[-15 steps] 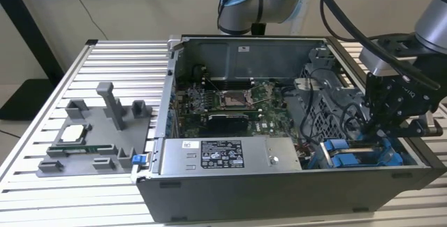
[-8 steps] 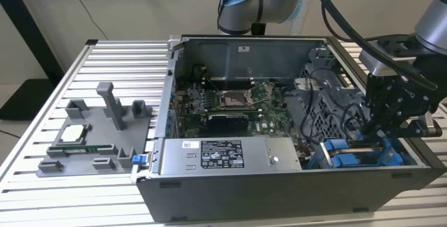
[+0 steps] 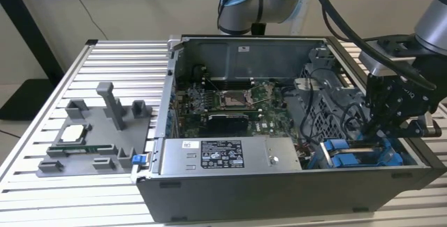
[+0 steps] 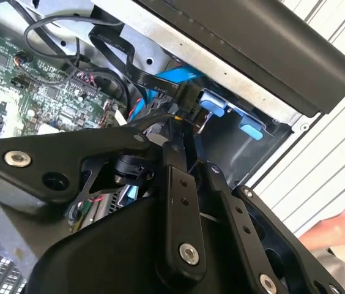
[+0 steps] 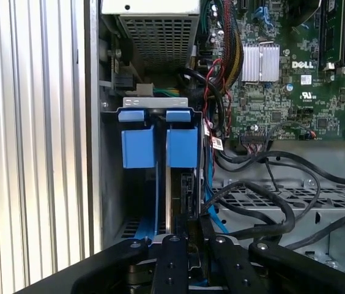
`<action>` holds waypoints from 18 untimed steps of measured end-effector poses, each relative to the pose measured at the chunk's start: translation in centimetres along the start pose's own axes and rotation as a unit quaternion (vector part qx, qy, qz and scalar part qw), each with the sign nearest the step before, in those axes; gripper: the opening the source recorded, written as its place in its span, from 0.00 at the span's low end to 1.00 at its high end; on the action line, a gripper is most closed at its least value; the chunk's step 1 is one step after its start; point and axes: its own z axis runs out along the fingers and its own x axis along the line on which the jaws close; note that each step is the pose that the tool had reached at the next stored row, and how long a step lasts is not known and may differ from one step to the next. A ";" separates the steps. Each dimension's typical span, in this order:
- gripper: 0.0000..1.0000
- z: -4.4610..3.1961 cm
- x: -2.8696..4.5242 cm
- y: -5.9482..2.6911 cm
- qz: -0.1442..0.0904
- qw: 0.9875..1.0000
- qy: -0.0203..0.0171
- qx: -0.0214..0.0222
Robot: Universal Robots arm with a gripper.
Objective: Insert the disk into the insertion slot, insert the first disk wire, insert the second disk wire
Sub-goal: 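Insert the first disk wire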
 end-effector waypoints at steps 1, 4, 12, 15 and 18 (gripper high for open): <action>0.00 0.01 0.00 0.00 0.000 1.000 0.000 0.000; 0.00 0.10 -0.01 -0.02 0.001 1.000 0.000 0.000; 0.00 0.46 0.00 -0.03 0.004 1.000 0.000 0.000; 0.00 0.76 0.00 -0.04 0.004 1.000 0.001 0.000; 0.00 0.92 -0.01 -0.04 0.004 1.000 -0.001 0.000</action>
